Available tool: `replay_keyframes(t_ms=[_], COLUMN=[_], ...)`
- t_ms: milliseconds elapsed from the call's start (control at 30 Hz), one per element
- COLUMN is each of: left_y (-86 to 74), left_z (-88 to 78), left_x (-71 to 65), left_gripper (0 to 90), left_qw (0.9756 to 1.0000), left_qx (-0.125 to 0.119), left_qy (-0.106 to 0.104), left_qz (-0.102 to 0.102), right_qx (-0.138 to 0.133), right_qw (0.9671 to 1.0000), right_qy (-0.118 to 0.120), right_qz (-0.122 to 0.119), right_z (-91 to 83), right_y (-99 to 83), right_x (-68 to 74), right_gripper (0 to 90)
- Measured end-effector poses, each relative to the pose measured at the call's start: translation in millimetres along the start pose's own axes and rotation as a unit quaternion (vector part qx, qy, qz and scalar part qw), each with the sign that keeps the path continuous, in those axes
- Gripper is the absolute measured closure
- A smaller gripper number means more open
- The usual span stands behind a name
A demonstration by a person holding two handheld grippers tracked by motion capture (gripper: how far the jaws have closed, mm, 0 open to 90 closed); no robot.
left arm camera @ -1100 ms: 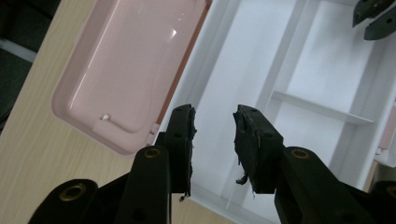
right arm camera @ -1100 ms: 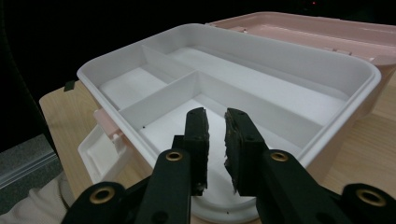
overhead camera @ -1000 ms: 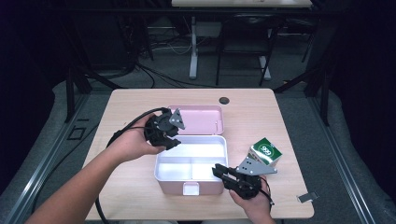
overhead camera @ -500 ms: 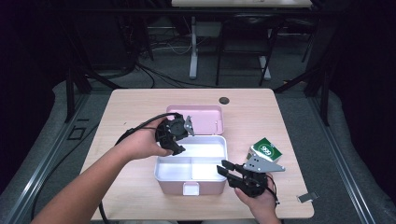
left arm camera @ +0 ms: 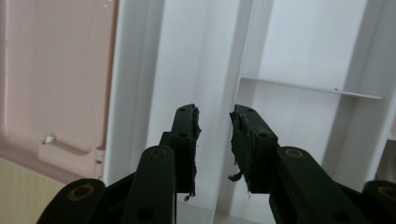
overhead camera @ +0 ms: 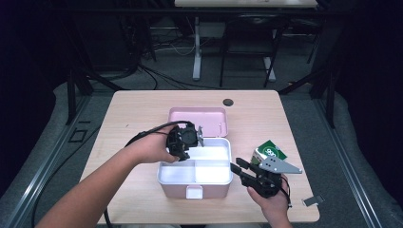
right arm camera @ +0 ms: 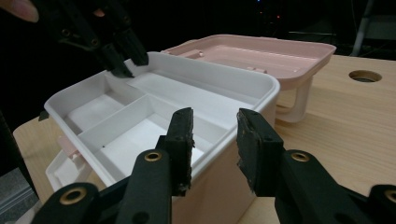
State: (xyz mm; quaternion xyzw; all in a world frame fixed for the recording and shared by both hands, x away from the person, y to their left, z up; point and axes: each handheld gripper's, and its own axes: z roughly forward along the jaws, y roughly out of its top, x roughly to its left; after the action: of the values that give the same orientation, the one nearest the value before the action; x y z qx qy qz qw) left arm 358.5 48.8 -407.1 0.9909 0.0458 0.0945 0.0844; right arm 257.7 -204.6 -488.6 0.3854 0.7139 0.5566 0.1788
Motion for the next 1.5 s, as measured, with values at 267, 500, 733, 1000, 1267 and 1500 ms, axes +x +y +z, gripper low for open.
replay_keyframes(t_ms=[267,500,733,1000,1267,1500], left_y=[7.8,16.1,21.3,24.4,27.9,28.4], left_z=[6.7,18.3,24.5,28.8,36.3,37.4], left_x=[-1.3,-5.1,-5.9,-6.2,-7.9,-8.5], left_gripper=[74.6,78.9,84.6,86.4,85.7,85.9], left_qw=[0.9995,0.9986,0.998,0.9978,0.9966,0.996], left_qx=[0.014,0.04,0.047,0.053,0.068,0.071], left_qy=[-0.026,-0.027,-0.031,-0.03,-0.028,-0.028], left_qz=[0.008,0.02,0.026,0.026,0.037,0.048], right_qx=[0.0,-0.003,0.0,0.005,0.008,0.011], right_qw=[1.0,0.9998,0.9997,0.9997,0.9997,0.9997], right_qy=[-0.003,-0.007,-0.007,-0.005,-0.005,-0.007], right_qz=[0.009,0.016,0.021,0.022,0.024,0.023], right_z=[-2.0,-2.1,-1.1,0.1,2.1,5.0], right_y=[-1.1,-3.0,-4.6,-5.6,-7.0,-9.0], right_x=[-7.1,-11.6,-12.7,-12.7,-12.7,-14.0], right_gripper=[66.1,65.8,65.8,66.6,66.8,66.8])
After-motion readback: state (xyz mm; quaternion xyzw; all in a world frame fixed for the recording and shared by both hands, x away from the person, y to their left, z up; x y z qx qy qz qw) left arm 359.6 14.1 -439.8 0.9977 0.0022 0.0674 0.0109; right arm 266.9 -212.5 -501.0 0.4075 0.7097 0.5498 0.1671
